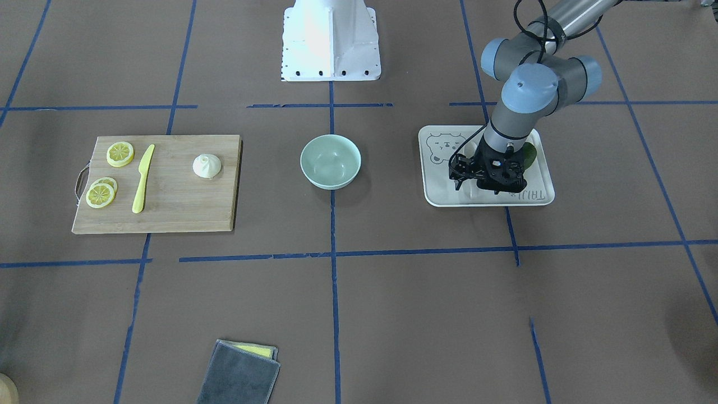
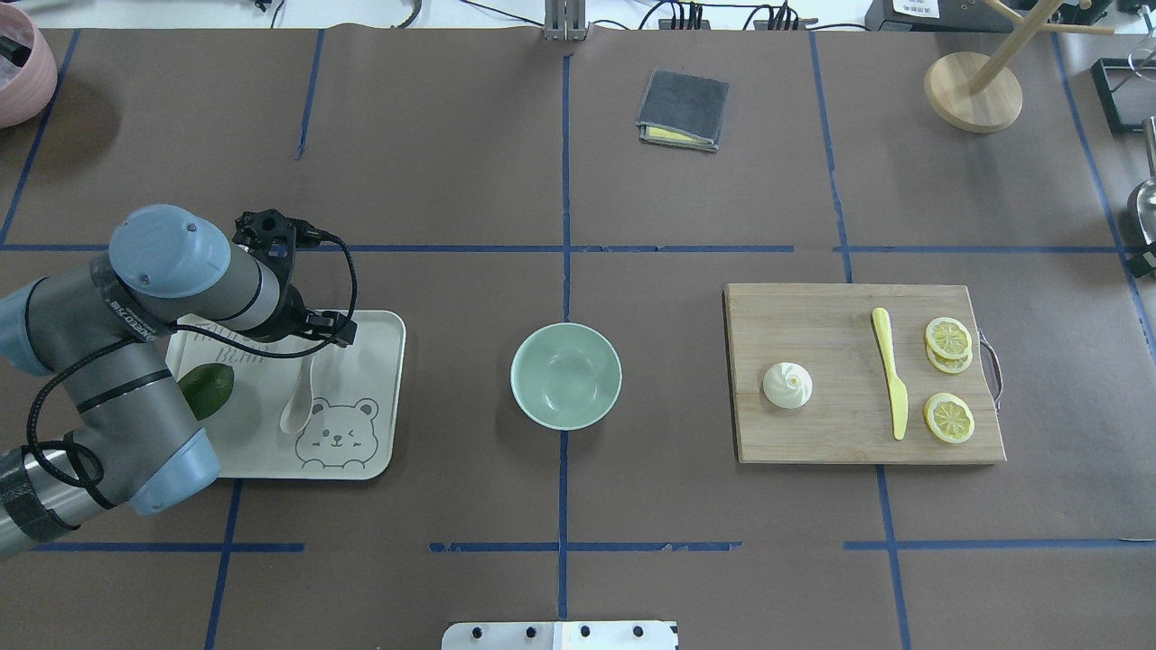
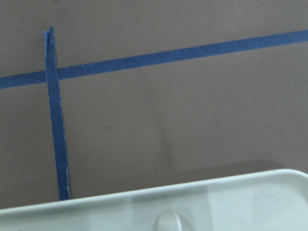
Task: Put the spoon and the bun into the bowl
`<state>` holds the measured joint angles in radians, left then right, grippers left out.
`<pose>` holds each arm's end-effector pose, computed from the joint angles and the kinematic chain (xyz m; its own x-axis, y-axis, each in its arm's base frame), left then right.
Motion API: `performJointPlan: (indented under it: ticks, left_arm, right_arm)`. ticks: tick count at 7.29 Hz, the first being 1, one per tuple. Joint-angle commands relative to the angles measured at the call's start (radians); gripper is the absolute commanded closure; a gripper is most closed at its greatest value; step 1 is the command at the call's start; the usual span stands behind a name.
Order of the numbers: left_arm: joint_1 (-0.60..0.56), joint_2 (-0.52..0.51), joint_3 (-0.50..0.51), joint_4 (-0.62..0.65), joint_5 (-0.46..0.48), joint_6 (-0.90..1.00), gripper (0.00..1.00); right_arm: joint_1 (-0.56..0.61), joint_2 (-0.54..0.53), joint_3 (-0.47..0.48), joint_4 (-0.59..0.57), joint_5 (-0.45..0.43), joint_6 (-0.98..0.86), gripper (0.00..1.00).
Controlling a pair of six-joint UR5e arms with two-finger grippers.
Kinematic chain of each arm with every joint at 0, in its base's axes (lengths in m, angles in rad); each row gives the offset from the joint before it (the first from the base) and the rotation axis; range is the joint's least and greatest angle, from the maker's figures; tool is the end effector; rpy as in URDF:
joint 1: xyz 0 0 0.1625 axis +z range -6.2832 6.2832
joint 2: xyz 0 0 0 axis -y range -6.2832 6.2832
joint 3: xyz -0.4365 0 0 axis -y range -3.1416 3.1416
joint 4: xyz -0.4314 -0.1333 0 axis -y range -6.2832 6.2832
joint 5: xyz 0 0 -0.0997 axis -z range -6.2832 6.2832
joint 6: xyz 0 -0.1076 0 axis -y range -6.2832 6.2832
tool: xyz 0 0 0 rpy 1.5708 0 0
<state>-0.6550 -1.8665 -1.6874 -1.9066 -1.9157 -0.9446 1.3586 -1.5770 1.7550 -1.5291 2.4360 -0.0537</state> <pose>0.4679 -0.4816 0.4136 0.7001 0.1577 -0.6964 -0.0239 0.9799 0.1979 -0.0623 -0.5332 0.5690 0.5871 -0.3495 0.7302 0.2374 0.9367 0.2575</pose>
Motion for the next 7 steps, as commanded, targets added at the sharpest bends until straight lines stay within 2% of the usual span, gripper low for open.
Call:
performJointPlan:
  ticks: [1,2,4,5,7]
  left_arm:
    - [0.003,0.001,0.002,0.001,-0.069,0.000,0.20]
    - [0.003,0.000,0.005,0.001,-0.083,0.000,0.28]
    - [0.003,0.001,0.006,0.008,-0.083,0.001,0.74]
    - [0.002,0.001,-0.008,0.014,-0.085,0.003,1.00]
    - [0.000,0.001,-0.024,0.014,-0.083,0.001,1.00]
  right_arm:
    - [-0.001,0.002,0.001,0.001,0.000,0.000,0.00]
    - [-0.001,0.002,0.000,0.001,0.000,0.000,0.00]
    - [-0.001,0.003,0.003,0.001,0.000,0.000,0.00]
    - [-0.001,0.003,0.003,0.001,0.000,0.000,0.00]
    - [-0.001,0.003,0.003,0.001,0.000,0.000,0.00]
